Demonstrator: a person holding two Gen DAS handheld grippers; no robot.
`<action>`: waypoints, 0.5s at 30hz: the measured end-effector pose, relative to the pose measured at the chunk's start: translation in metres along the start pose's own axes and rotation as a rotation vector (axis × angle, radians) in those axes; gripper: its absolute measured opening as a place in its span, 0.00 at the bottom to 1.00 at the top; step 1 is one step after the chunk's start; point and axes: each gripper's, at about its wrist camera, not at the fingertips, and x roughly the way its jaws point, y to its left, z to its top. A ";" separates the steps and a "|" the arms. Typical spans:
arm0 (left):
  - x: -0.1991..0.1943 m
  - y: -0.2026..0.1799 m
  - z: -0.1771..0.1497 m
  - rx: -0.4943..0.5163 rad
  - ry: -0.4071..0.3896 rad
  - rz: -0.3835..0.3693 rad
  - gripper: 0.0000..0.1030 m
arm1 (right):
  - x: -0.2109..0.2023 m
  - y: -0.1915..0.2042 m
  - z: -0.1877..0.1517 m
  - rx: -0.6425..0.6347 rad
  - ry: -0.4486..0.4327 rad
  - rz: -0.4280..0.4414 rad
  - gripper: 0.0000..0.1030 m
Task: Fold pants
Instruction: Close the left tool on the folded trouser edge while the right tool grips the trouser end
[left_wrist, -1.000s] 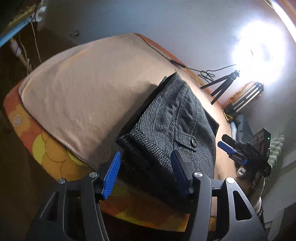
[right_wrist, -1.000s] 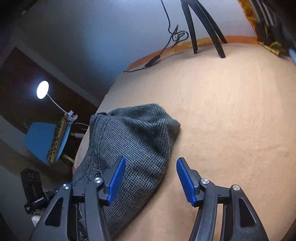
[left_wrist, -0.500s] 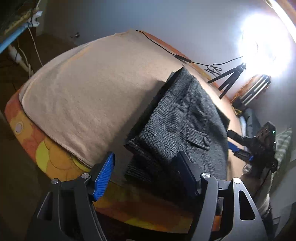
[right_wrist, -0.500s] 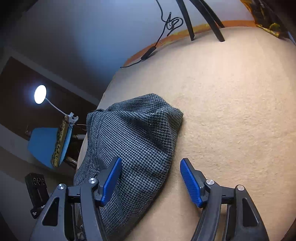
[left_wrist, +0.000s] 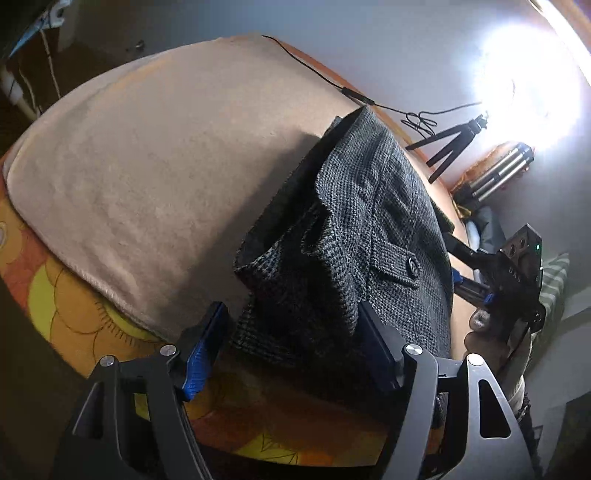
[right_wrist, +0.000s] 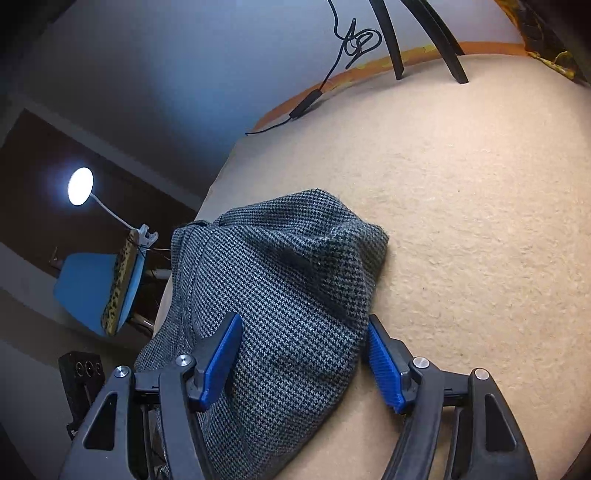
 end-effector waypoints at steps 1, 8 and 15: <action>0.001 -0.001 0.001 0.004 0.000 -0.003 0.68 | 0.000 -0.001 0.001 -0.001 -0.001 0.004 0.68; 0.005 -0.008 0.000 0.025 -0.016 0.000 0.67 | -0.001 -0.005 0.001 -0.010 -0.012 0.031 0.69; 0.010 -0.015 0.000 0.026 -0.027 0.019 0.64 | -0.001 -0.006 0.000 -0.023 -0.023 0.039 0.68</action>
